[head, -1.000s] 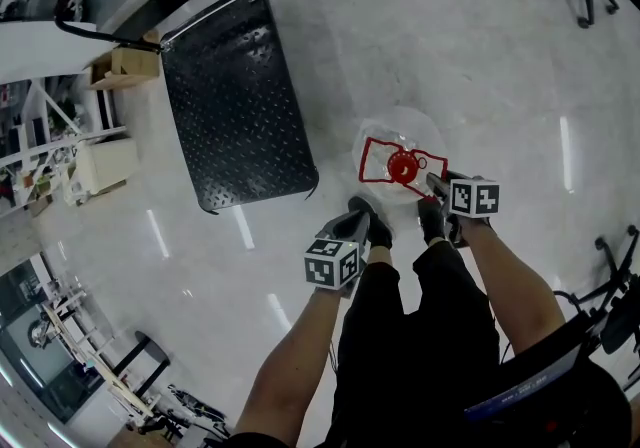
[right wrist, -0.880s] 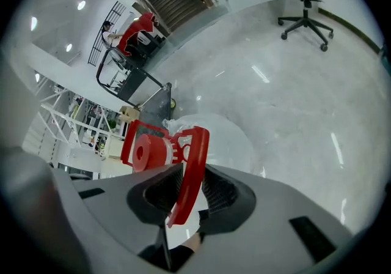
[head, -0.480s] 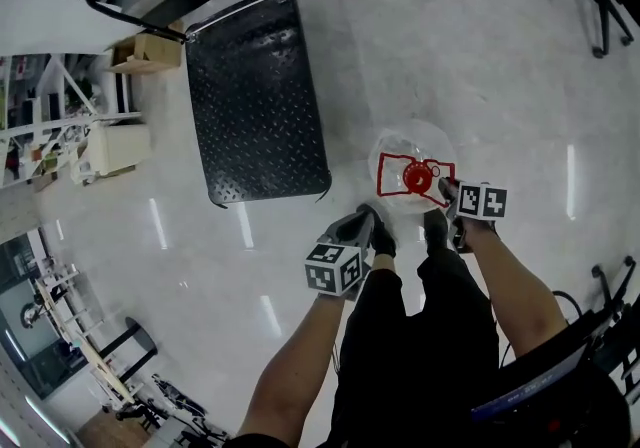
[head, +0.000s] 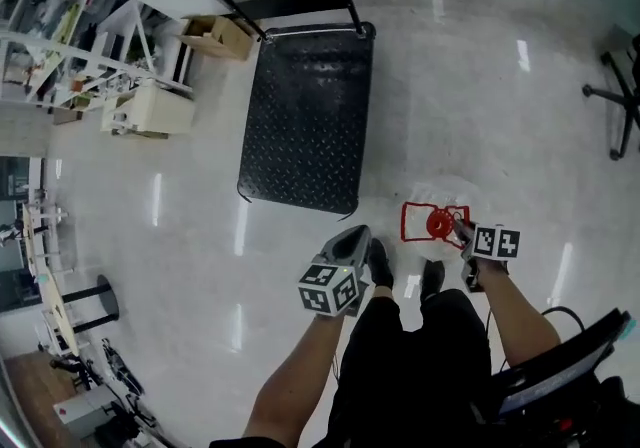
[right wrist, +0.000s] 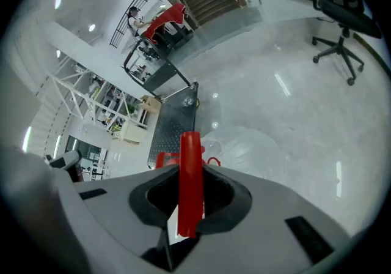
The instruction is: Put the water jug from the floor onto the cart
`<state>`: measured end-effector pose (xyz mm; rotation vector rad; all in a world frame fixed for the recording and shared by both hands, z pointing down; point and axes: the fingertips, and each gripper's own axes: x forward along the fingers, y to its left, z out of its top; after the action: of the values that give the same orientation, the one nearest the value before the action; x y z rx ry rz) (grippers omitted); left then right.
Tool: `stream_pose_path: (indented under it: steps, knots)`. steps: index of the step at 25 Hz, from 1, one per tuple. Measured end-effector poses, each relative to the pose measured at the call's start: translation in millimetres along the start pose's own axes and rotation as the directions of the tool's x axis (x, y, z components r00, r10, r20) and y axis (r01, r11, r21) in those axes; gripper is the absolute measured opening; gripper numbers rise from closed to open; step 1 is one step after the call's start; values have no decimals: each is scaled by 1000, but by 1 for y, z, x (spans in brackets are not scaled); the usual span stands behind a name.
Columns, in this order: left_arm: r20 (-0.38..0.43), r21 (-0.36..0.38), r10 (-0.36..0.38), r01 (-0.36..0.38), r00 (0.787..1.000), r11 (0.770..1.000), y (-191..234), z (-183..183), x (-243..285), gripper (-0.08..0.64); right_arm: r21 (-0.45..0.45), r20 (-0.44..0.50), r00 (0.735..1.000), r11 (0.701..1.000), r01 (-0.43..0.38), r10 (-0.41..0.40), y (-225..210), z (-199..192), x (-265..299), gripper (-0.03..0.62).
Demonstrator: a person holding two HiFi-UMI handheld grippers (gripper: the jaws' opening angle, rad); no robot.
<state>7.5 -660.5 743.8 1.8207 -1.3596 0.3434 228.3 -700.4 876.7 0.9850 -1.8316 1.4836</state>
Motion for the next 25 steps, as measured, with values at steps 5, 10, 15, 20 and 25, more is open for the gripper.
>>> stream_pose_path:
  steps: [5, 10, 15, 20, 25]
  knots:
    - [131, -14, 44, -43, 990, 999, 16, 28, -69, -9, -66, 16, 996, 994, -86, 87, 68, 20, -33, 61]
    - [234, 18, 60, -66, 970, 998, 31, 61, -125, -9, -143, 30, 985, 976, -165, 171, 145, 36, -55, 61]
    - [323, 40, 61, -78, 944, 996, 68, 93, -182, -9, -186, 48, 973, 959, -212, 225, 232, 48, -43, 61]
    - [380, 45, 84, -109, 921, 993, 114, 106, -238, -9, -214, 57, 961, 944, -252, 269, 318, 58, -19, 61]
    - [431, 4, 128, -144, 893, 990, 165, 120, -274, -9, -276, 28, 955, 920, -277, 296, 400, 71, 16, 61]
